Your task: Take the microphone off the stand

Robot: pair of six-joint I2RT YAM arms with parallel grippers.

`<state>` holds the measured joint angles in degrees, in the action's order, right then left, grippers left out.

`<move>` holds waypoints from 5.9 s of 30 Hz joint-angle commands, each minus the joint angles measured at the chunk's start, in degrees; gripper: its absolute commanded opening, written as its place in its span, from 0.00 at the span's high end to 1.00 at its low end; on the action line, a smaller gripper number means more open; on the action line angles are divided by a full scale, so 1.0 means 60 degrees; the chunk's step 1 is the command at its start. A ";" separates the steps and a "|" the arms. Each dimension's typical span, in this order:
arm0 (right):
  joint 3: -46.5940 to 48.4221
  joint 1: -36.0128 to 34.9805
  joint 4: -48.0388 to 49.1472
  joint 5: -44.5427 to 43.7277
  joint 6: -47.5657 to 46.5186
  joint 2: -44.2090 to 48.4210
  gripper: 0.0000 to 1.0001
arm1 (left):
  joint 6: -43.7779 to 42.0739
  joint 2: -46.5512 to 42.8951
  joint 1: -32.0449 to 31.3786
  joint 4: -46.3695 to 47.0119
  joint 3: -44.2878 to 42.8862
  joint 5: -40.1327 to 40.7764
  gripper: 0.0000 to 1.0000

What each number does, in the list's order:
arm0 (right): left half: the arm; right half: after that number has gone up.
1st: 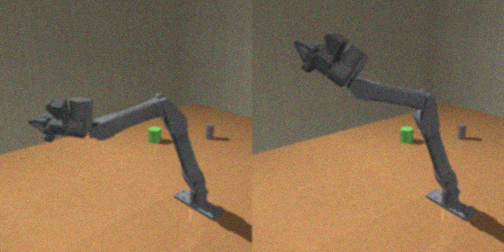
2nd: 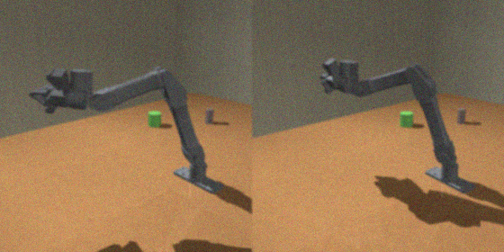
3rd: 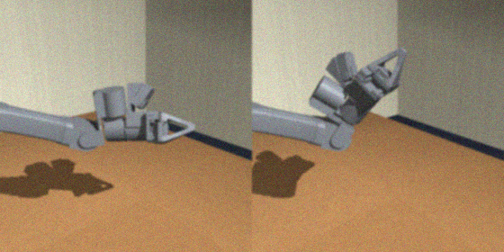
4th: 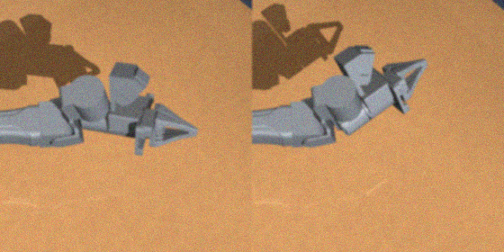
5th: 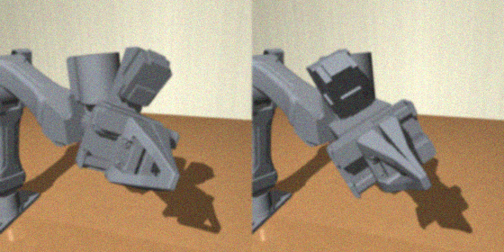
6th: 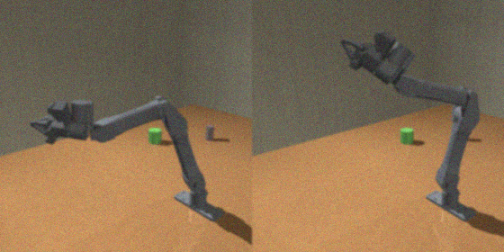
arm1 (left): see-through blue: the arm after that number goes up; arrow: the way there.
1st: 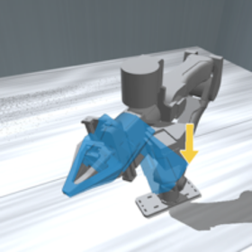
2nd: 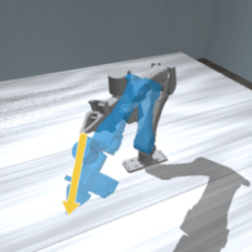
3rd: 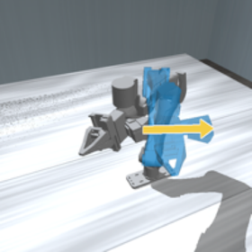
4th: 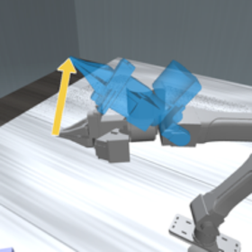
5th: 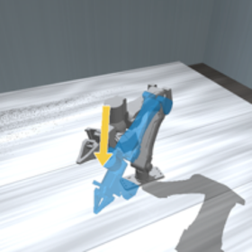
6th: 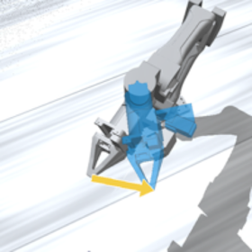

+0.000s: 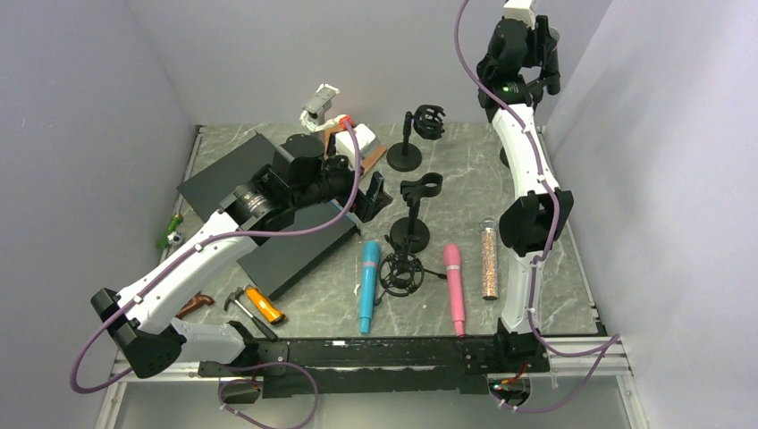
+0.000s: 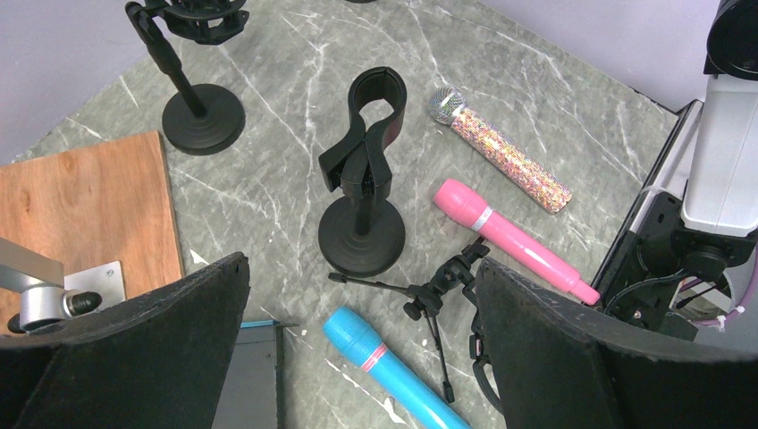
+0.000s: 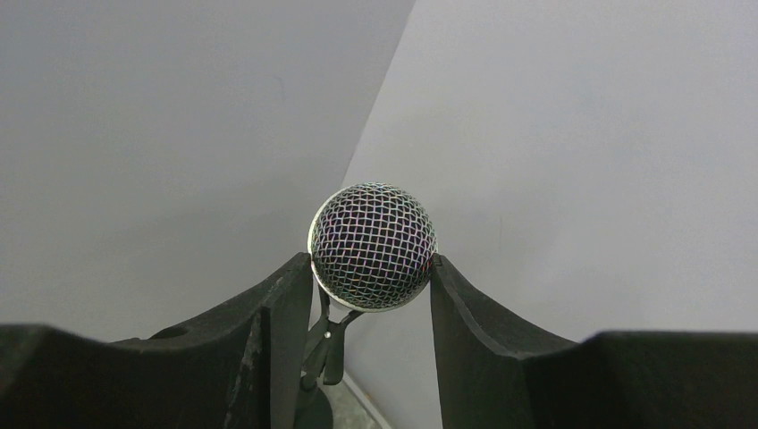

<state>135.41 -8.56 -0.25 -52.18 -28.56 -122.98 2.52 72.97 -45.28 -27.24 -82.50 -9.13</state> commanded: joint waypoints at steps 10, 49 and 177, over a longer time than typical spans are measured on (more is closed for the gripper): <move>0.1400 0.0077 0.0827 0.0120 -0.0425 0.0210 1.00 | -0.0099 -0.0165 -0.0046 0.0235 -0.0058 0.0059 0.01; -0.5075 -0.2679 0.0840 0.1334 0.0175 0.4942 1.00 | 0.0077 -0.0018 -0.0048 0.0406 0.0071 -0.0131 0.01; -0.5646 -0.1407 -0.2747 0.7650 0.4265 0.6180 1.00 | -0.0304 0.7993 -0.0164 0.7140 -0.4554 0.1934 0.14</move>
<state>99.07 -16.51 -19.03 -5.65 -3.44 -88.12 1.85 119.96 -45.89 12.82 -106.19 -0.25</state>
